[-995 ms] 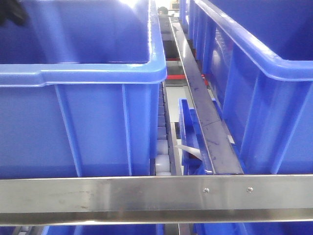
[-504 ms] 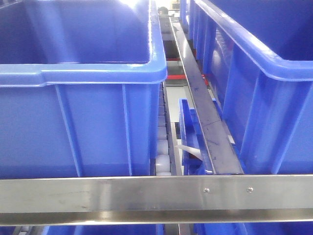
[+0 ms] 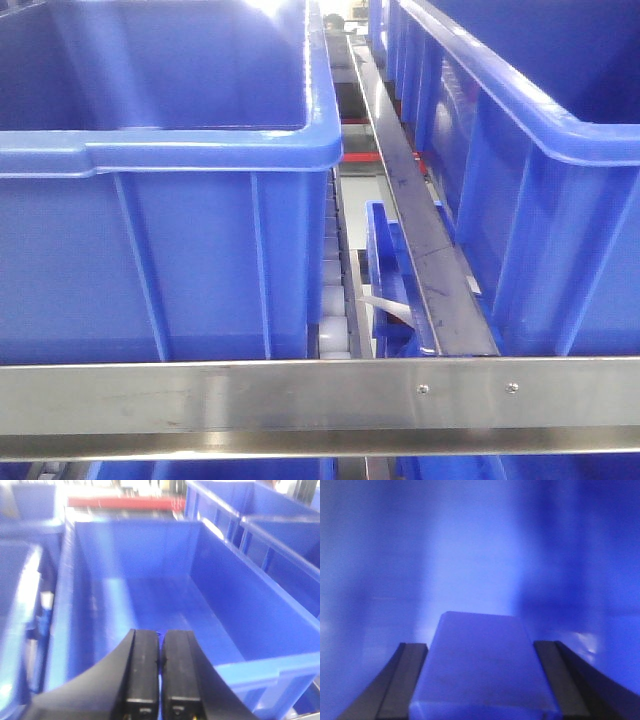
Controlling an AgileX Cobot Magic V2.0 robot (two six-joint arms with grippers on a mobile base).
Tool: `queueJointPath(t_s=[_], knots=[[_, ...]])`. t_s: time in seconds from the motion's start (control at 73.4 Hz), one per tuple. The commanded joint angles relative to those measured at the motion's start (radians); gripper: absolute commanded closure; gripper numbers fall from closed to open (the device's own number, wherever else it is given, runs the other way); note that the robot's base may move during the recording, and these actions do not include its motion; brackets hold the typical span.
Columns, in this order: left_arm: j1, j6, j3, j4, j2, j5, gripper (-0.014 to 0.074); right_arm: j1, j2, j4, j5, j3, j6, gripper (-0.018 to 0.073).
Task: Pick and sort blue part to right shelf
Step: 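Lower the right gripper into the bin and release the blue part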
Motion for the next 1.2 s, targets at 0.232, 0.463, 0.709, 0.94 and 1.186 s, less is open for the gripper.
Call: queueJointPath(t_s=[0.232,0.463,0.709,0.94,1.186], knots=[[-0.002,-0.022,-0.024,0.015,-0.033,-0.005,0.0464,-0.046,0.239,-0.021,-0.22,-0.05,-0.067,0.0347],[-0.002,-0.022,-0.024,0.015,-0.033,-0.005,0.0464,-0.046,0.365,-0.024,-0.313,-0.052,-0.071,0.0347],[-0.002,-0.022,-0.024,0.013,-0.033,-0.005,0.0464,-0.046,0.388,-0.029,-0.33,-0.052,-0.071,0.0146],[-0.002,-0.022,-0.024,0.011,-0.033,-0.004,0.0464,-0.046,0.383,-0.029,-0.31,-0.052,-0.071,-0.0042],[-0.002,-0.022,-0.024,0.011,-0.033,-0.004,0.0464,-0.046,0.254,-0.011,-0.25,-0.052,-0.071,-0.0015]])
